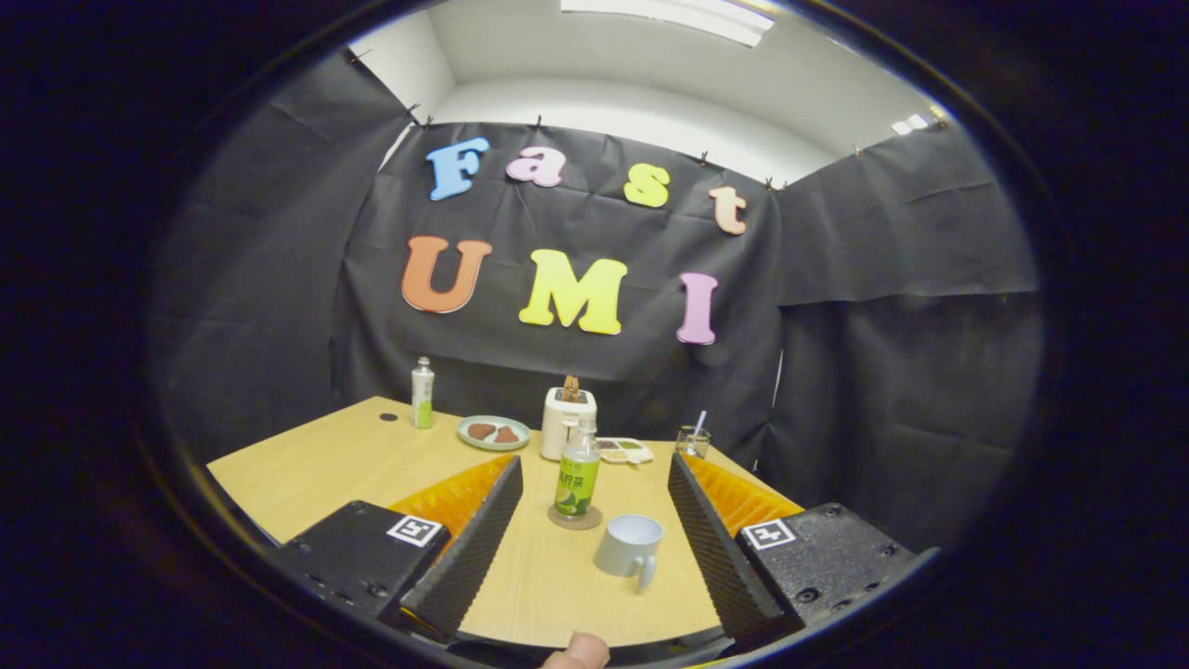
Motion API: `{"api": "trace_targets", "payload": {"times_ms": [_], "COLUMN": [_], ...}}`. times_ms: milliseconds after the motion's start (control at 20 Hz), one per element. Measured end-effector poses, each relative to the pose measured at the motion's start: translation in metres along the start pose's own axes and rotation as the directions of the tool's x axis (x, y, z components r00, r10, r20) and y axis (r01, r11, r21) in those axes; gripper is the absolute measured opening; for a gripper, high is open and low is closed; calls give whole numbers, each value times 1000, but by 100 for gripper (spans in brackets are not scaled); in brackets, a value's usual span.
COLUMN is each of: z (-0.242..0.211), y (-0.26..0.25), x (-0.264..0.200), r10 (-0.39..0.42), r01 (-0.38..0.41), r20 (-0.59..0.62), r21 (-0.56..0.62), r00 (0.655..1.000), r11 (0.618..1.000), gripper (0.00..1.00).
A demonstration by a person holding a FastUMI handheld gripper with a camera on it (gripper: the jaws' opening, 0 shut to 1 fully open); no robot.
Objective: Take the bottle from table, then pour the juice into the cup, finally place the bottle on the coaster
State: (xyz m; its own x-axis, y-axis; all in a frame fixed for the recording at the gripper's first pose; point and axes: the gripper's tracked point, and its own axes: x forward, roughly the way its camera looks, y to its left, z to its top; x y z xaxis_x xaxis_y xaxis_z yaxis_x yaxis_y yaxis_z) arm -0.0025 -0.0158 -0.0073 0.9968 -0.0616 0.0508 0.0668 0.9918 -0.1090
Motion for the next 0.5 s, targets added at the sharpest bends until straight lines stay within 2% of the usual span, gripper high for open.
{"api": "trace_targets", "payload": {"times_ms": [300, 500], "z": [13, 14], "y": [-6, -5], "x": [-18, -18], "r10": [8, -7], "r01": [-13, 2], "r20": [51, 58], "r21": [115, 93], "r00": [999, 998], "r11": [993, 996], "gripper": [100, 100]}}
